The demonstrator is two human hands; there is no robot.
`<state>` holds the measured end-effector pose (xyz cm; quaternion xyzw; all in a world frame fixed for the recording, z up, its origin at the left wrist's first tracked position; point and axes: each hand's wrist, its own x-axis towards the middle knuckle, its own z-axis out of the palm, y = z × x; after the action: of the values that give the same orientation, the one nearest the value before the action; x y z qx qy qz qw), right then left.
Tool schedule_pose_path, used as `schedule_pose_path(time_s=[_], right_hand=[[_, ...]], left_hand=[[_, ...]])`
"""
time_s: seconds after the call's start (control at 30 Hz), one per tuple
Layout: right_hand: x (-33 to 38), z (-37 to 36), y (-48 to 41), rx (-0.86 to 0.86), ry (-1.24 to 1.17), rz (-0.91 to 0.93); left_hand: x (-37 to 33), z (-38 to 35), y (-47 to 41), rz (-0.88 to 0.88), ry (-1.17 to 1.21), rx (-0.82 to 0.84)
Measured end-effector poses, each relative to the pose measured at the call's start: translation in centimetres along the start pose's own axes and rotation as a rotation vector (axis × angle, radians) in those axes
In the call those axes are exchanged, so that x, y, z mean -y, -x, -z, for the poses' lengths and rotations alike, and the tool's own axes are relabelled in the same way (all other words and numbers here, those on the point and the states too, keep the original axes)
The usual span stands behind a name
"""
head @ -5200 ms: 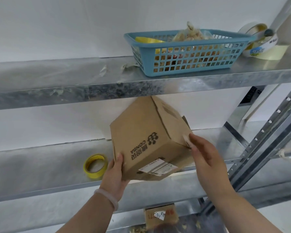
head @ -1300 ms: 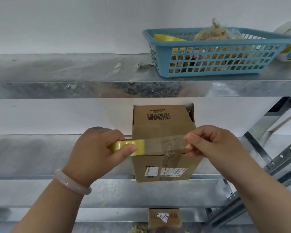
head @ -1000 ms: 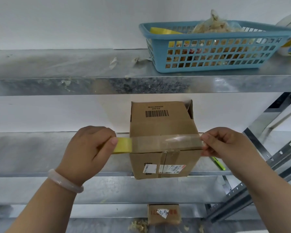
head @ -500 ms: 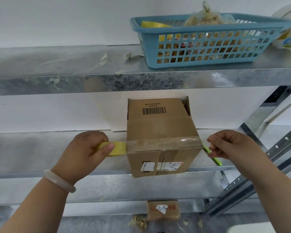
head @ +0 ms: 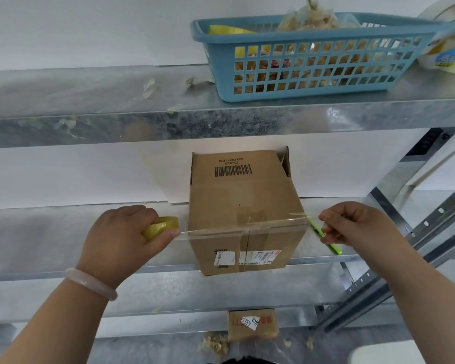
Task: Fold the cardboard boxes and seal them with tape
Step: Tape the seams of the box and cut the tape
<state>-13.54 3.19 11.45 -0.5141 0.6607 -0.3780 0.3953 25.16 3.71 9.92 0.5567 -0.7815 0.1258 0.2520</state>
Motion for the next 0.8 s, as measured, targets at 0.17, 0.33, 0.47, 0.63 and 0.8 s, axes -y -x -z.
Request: schedule_pose_path(time_s=[0.17, 0.33, 0.47, 0.63, 0.8], right_hand=[[-1.0, -1.1, -0.6, -0.027, -0.113, -0.063], [-2.2, -2.8, -0.9, -0.016, -0.342, -0.139], [-3.3, -4.3, -0.9, -0.007, -0.537, -0.157], [-4.0, -5.4, -0.8, -0.05, -0.721, -0.206], [-4.6, -6.0, -0.9, 0.026, -0.932, -0.368]], left_hand=[[0.0, -1.4, -0.2, 0.026, -0.035, 0.015], [-0.2, -2.3, -0.1, 0.043, 0.063, 0.014], [-0.4, -3.0, 0.2, 0.072, 0.108, 0.011], [-0.7, -3.6, 0.4, 0.085, 0.098, 0.012], [-0.6, -3.7, 0.4, 0.086, 0.113, 0.023]])
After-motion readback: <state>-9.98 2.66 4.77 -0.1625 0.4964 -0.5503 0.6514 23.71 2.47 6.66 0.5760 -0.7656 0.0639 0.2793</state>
